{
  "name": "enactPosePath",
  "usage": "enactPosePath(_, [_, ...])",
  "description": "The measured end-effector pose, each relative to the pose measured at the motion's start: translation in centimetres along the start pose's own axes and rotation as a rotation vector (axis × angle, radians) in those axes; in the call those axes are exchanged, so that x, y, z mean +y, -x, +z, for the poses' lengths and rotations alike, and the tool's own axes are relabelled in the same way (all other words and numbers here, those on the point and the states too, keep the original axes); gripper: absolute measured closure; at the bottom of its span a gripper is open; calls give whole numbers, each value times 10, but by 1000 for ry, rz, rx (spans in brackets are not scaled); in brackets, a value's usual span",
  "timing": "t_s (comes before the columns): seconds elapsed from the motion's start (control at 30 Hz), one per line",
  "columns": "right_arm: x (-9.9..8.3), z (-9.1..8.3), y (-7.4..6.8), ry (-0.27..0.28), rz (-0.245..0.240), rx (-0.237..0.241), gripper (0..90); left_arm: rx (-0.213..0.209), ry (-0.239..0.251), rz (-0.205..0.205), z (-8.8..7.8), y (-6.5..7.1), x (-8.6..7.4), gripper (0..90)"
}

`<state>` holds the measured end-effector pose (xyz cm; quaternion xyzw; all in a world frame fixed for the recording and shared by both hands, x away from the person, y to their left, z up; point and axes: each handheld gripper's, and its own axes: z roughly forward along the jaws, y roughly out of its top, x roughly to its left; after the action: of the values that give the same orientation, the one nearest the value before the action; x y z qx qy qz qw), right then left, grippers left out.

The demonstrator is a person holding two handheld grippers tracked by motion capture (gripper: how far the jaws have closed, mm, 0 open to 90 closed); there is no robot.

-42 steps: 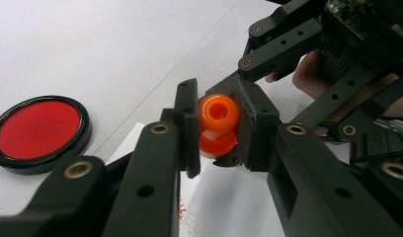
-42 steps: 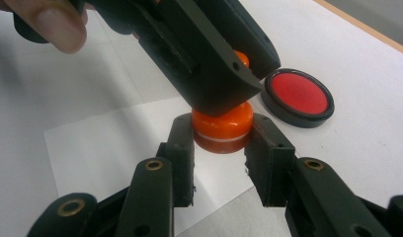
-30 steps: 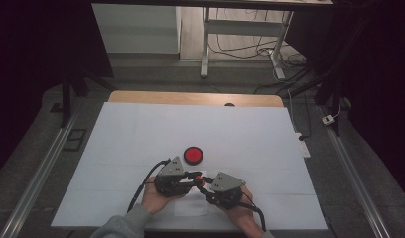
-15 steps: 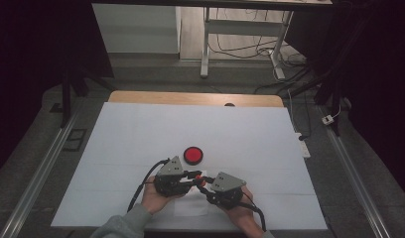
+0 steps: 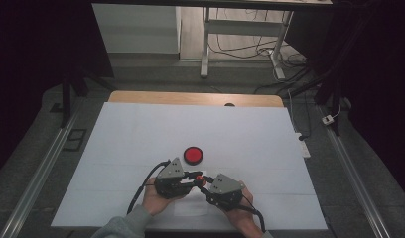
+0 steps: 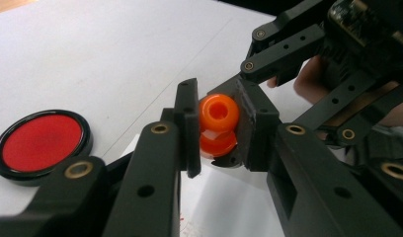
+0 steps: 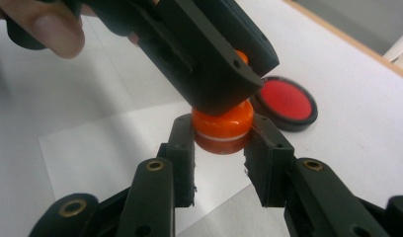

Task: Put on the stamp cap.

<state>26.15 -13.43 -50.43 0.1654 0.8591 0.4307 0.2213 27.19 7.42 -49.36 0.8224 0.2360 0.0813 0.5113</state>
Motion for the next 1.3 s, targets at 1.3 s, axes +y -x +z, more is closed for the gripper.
enactPosePath(1.3, [-7, 8, 2, -73, -4, 27, 641, 4, -14, -31, 10, -2, -10, 727])
